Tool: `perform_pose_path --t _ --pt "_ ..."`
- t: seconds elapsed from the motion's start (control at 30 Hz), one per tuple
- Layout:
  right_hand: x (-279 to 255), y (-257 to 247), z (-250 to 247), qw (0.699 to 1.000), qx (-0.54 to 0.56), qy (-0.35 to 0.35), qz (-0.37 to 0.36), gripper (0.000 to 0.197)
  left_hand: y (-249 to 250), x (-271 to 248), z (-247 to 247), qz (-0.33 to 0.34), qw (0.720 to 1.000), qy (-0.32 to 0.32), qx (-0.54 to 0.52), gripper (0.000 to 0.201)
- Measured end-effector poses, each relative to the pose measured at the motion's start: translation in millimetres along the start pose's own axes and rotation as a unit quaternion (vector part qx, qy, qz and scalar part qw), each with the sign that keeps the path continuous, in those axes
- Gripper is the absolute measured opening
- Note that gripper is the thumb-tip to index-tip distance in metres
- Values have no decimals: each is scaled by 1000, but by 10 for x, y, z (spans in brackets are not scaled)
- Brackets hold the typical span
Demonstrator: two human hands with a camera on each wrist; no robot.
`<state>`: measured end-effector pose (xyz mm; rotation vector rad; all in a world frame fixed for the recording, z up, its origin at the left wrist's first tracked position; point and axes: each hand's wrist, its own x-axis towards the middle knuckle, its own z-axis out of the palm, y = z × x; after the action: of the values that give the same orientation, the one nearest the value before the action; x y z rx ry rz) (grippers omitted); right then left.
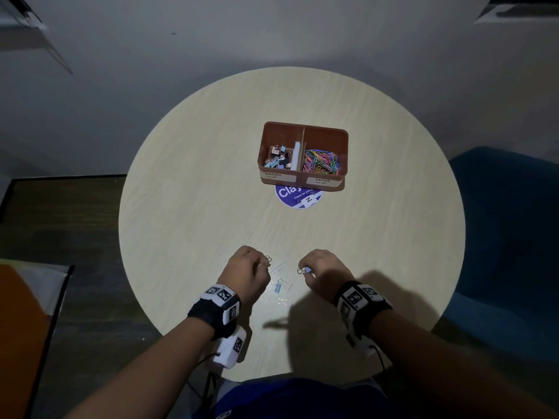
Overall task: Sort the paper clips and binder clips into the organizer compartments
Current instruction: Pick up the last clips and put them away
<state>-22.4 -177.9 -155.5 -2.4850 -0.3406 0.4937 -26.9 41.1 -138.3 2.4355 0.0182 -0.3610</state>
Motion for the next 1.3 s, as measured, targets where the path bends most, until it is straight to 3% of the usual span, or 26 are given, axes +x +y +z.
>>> perform_pose_path --t 0.13,0.23,0.4,0.53,0.7,0.8,0.93,1.0,1.17,1.3 --pt "195 -161 -367 999 2 33 10 22 123 193 -253 -10 999 32 -8 9" --pt "489 -393 -758 993 22 107 34 20 281 572 -516 40 998 50 7 7" --pt "1184 -724 -1440 983 7 182 -5 19 796 1373 -994 119 984 129 38 13" --pt "1528 -824 -1705 985 -15 174 8 31 1018 1768 -1197 124 986 85 77 26" --pt "1320 -613 -1421 986 -26 163 2 15 755 1599 -1061 120 986 61 99 17" --pt "929 -489 -972 997 -24 69 -8 7 451 1236 -795 135 982 -50 119 15" --pt "402 -369 -353 996 13 -57 -64 22 109 680 -425 130 969 -175 113 23" --pt "211 -353 -156 992 8 -117 -43 25 -2 477 -257 127 962 -214 114 27" --pt "-77 -206 187 990 61 -119 -51 40 -62 135 53 124 943 -279 133 41" --pt "-137 -175 256 989 53 -121 -67 45 -107 2 189 130 946 -261 143 35"
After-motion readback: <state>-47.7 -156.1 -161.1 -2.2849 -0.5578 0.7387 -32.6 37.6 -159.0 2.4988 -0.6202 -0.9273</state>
